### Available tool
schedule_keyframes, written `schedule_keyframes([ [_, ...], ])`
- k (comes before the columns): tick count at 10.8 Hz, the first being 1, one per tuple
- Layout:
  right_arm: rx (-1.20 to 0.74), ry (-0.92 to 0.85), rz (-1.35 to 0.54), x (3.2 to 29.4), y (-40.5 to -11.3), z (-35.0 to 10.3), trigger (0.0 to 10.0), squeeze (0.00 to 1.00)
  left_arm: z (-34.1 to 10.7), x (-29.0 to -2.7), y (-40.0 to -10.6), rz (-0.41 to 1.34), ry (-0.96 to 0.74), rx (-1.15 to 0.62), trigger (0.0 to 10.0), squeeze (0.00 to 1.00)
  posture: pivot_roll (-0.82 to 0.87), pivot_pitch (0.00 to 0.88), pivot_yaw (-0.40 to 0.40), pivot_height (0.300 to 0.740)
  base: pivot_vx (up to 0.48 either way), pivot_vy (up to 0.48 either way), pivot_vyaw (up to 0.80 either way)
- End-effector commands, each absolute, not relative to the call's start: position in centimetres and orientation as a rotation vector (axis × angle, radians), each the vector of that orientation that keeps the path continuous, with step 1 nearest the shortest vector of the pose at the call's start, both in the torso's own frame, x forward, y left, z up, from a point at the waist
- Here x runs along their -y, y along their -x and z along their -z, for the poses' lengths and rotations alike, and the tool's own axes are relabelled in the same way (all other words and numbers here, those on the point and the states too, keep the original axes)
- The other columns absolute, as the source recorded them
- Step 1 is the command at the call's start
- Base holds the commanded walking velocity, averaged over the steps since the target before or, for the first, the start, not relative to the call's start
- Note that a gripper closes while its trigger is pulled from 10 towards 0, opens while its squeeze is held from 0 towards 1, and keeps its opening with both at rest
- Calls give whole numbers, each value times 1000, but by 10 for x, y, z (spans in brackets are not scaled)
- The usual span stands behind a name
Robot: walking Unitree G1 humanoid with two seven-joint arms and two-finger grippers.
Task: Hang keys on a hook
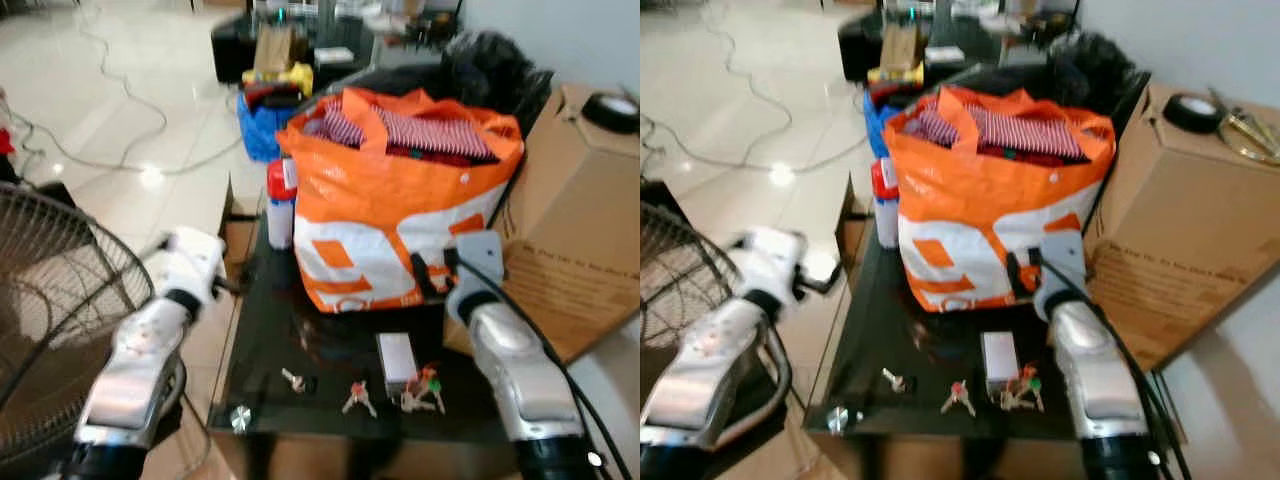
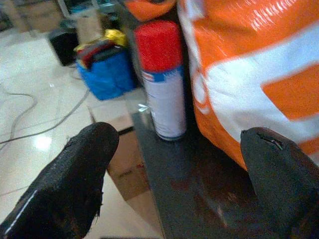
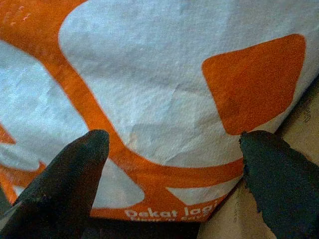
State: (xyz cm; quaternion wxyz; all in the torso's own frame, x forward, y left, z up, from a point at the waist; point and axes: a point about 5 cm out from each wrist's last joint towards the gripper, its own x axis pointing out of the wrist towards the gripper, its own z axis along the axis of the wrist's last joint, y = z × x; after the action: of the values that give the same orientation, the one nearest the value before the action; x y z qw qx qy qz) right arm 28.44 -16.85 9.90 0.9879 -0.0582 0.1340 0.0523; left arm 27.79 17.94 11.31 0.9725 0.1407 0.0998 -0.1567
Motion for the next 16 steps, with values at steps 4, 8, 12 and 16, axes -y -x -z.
schedule_keyframes([
  [4, -480, 213, -244, 179, -270, -83, 10000, 0, -89, -152, -279, 663, -418, -329, 10000, 0, -138, 0, 7, 740, 0, 0, 0],
  [8, -624, 289, -318, 172, -281, -65, 10000, 0, -65, -140, -261, 893, -505, -411, 10000, 0, -247, 0, 59, 740, 0, 0, 0],
  [12, -716, 266, -299, 174, -271, -34, 10000, 0, -60, -131, -254, 924, -492, -393, 10000, 0, -280, 0, 79, 740, 0, 0, 0],
  [16, -625, 38, -287, 166, -255, -32, 10000, 0, -69, -146, -246, 882, -426, -412, 10000, 0, -45, 0, -43, 740, 0, 0, 0],
])
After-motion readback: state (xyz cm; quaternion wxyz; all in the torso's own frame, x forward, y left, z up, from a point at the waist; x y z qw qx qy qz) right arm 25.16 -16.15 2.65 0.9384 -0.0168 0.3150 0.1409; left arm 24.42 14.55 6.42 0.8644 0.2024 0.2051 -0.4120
